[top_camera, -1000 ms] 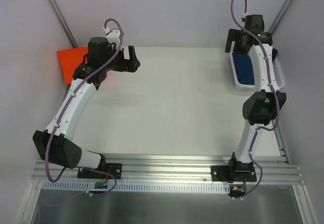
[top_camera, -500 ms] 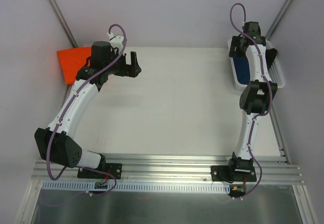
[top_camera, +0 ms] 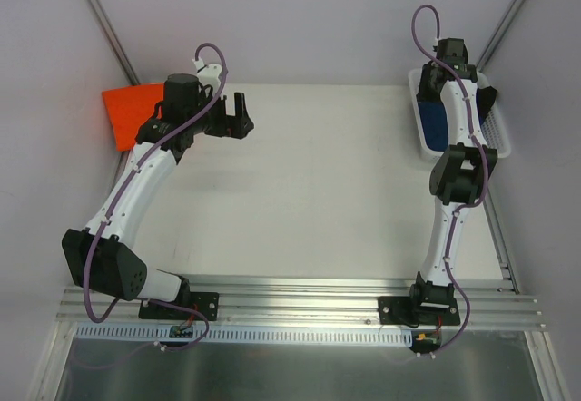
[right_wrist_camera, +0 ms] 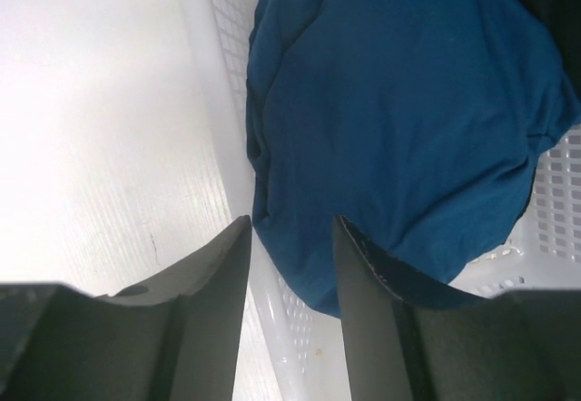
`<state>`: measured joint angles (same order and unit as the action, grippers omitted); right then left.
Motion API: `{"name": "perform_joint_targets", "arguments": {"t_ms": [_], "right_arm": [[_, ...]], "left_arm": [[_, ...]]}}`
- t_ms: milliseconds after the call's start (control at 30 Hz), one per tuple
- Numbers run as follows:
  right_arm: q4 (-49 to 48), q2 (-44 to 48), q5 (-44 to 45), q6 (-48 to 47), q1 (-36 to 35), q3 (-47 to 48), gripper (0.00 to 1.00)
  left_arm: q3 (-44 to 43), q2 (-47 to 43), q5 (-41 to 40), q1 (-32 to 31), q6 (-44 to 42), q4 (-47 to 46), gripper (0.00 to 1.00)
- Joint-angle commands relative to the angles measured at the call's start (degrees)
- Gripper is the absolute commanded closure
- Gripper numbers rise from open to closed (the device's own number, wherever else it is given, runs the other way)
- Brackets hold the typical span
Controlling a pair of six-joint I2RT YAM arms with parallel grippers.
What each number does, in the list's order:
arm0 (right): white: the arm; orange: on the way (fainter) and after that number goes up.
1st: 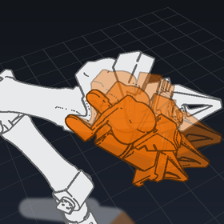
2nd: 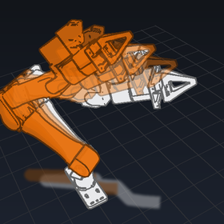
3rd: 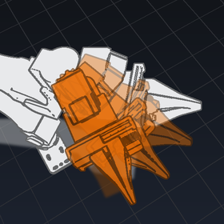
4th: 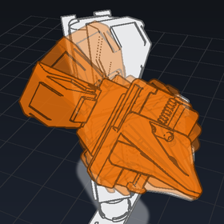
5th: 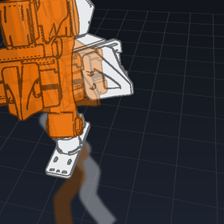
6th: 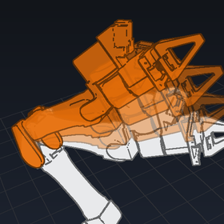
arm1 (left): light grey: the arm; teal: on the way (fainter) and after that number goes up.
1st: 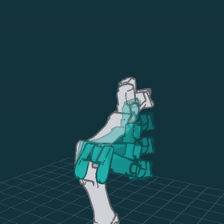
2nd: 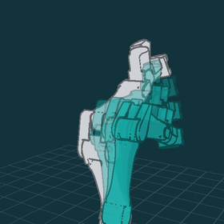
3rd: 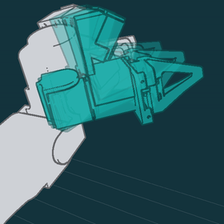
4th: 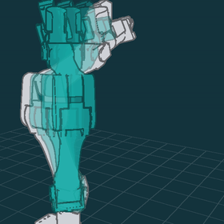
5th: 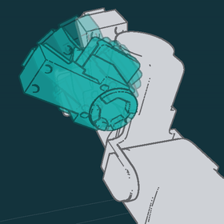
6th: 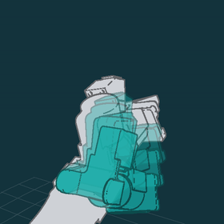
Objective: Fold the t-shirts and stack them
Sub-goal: Grab crumpled tshirt from bin with the right arm
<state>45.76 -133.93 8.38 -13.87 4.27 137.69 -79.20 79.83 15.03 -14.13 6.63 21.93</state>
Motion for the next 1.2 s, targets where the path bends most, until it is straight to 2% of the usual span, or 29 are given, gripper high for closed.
{"name": "perform_joint_targets", "arguments": {"t_ms": [0, 233, 367, 467, 600, 633, 967, 1167], "right_arm": [[0.0, 0.0, -2.7, -0.1, 0.6, 1.4, 0.56], [0.6, -2.2, -5.6, 0.1, 0.6, 1.4, 0.55], [0.6, -3.5, -6.6, 0.1, 0.7, 2.1, 0.59], [0.5, -4.2, -7.5, 0.2, 0.8, 2.4, 0.66], [0.4, -4.3, -6.9, 0.6, 0.9, 2.7, 0.95], [0.4, -4.2, -6.7, 0.6, 0.9, 2.7, 0.97], [0.9, 1.4, -6.9, 1.5, 1.6, 1.4, 0.99], [1.4, 11.0, -15.1, 1.8, -0.3, 0.3, 0.99]], "left_arm": [[-0.3, -0.6, 1.8, 0.7, 0.1, -0.8, 0.01], [-0.8, 0.0, 1.2, 0.7, -0.1, -0.7, 0.01], [-1.3, 0.3, 1.0, 0.7, -0.6, -0.6, 0.01], [-1.6, 0.5, 0.2, 0.7, -1.3, -0.6, 0.01], [-1.7, 0.6, 0.2, 0.7, -1.4, -0.4, 0.01], [-1.7, 0.7, 0.2, 0.7, -1.4, -0.4, 0.01], [-1.7, 0.5, 1.1, 0.7, -0.3, -0.5, 0.01], [-1.4, -0.6, 0.5, 0.7, -0.2, -0.5, 0.01]]}}
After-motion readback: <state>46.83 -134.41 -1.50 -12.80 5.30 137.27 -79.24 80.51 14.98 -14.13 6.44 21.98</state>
